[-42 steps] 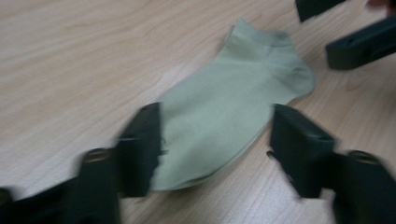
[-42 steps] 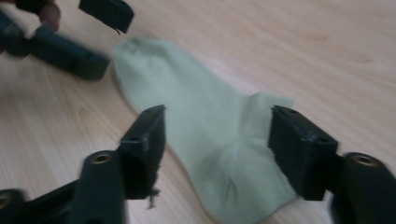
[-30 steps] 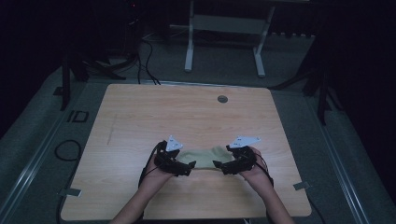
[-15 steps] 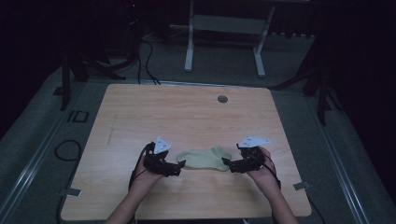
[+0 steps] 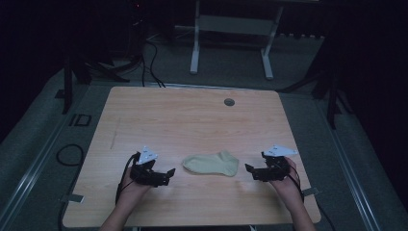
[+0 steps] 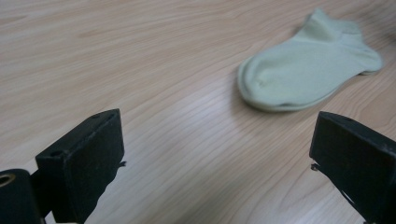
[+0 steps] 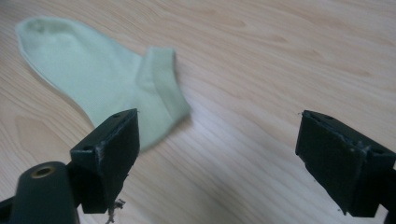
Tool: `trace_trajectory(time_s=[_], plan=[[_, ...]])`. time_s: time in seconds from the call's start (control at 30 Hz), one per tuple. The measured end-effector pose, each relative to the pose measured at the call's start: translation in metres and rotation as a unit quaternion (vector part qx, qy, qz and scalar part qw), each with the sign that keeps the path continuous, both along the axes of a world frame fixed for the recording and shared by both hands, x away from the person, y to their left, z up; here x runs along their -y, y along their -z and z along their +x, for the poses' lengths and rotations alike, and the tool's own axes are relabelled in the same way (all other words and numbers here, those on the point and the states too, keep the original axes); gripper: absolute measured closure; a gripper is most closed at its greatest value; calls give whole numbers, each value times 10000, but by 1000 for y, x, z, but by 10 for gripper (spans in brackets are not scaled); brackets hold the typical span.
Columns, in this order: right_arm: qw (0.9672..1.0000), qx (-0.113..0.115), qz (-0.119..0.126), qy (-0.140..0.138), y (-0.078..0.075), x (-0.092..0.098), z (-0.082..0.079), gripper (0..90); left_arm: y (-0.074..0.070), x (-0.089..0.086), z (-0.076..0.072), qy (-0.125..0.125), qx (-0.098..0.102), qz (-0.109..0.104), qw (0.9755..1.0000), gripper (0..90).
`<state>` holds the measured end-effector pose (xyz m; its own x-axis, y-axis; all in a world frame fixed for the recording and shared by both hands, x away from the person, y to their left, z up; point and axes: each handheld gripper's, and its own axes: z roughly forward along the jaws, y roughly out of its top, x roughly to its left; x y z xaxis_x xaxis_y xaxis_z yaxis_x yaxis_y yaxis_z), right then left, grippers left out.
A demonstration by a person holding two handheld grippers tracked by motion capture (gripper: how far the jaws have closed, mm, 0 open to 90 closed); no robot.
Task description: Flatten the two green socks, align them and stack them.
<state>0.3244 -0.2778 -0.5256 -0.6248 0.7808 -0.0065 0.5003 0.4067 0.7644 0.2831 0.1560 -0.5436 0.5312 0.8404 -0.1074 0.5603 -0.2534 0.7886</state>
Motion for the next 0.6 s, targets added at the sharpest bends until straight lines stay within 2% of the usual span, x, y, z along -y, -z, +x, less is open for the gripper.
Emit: trace_trajectory(time_s=[0.1,0.3,0.37,0.43,0.6], plan=[[9999,-31,-70,95,5,10,-4,131,2,-12,-5,-99,18,-102,9999,33],[9992,36,-192,352,14,27,-15,123,6,-28,-17,-229,99,-41,9997,33],[9990,53,-141,429,16,34,-19,123,8,-33,-19,-269,107,21,9996,33],[9986,82,-128,503,18,39,-22,120,10,-37,-22,-314,50,21,9995,33],[9978,138,-50,649,21,50,-30,120,15,-45,-29,-371,58,20,9993,33]])
